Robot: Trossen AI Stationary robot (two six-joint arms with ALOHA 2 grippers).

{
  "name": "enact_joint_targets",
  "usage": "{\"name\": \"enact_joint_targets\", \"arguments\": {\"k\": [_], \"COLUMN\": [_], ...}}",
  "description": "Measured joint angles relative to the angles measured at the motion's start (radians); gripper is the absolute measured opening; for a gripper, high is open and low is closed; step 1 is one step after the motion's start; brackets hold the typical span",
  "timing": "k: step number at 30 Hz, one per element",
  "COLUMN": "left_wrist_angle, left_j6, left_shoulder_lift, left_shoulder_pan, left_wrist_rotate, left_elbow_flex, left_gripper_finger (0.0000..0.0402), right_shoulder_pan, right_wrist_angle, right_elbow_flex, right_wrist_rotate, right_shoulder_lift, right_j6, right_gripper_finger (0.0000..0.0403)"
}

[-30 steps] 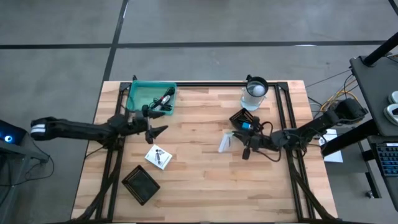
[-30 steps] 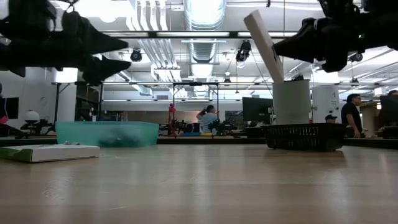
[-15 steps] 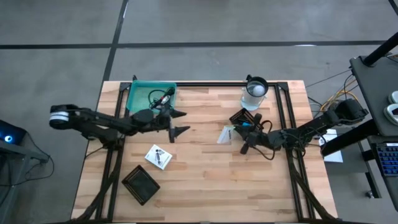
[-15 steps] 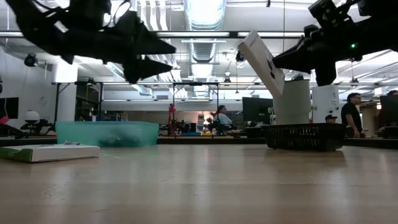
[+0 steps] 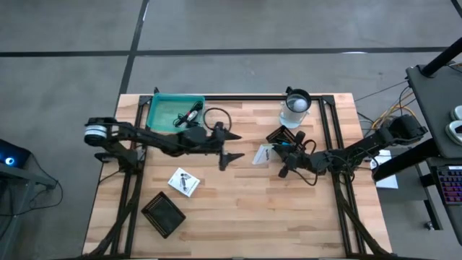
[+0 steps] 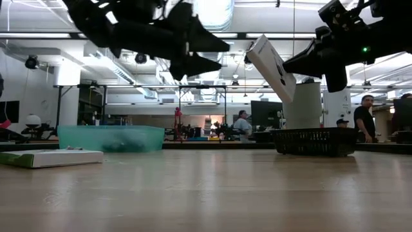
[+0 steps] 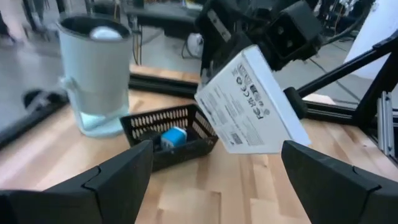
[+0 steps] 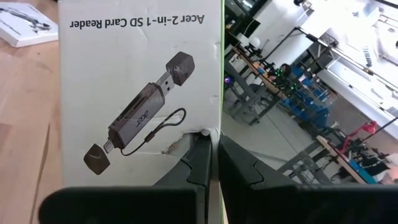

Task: Pick and place items into bin
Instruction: Put the right white card reader box into the bottom black bin

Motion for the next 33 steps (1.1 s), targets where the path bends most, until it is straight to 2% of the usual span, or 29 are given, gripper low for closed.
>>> {"name": "enact_joint_targets", "arguments": {"k": [7,13,16,19,33], "left_wrist_angle": [-0.105,-0.162,-0.203,-0.205,-0.201], "left_j6": [-0.021,-0.022,-0.038,-0.039,-0.038], "left_shoulder_lift": [0.053,0.056,0.061,0.073,0.186], "left_shoulder_pan": [-0.002,-0.011,-0.015,-0.017,-0.017], "left_wrist_rotate": [0.008,0.007,0.007,0.006,-0.01], "left_elbow_flex": [0.129,0.192,0.216,0.223,0.32], "left_gripper_finger": [0.0338,0.0338,0.0338,0.0338,0.0338], "right_shoulder_pan": [0.0,0.0,0.0,-0.001,0.0], "right_wrist_angle": [-0.002,-0.007,-0.007,-0.006,-0.005], "right_elbow_flex": [0.0,0.0,0.0,0.0,0.007], "right_wrist_rotate": [0.0,0.001,0.039,0.076,0.076], "right_shoulder_lift": [0.0,0.0,0.0,0.0,0.0], "right_j6": [-0.007,-0.021,-0.032,-0.049,-0.063], "right_gripper_finger": [0.0011,0.0011,0.0011,0.0011,0.0011]}}
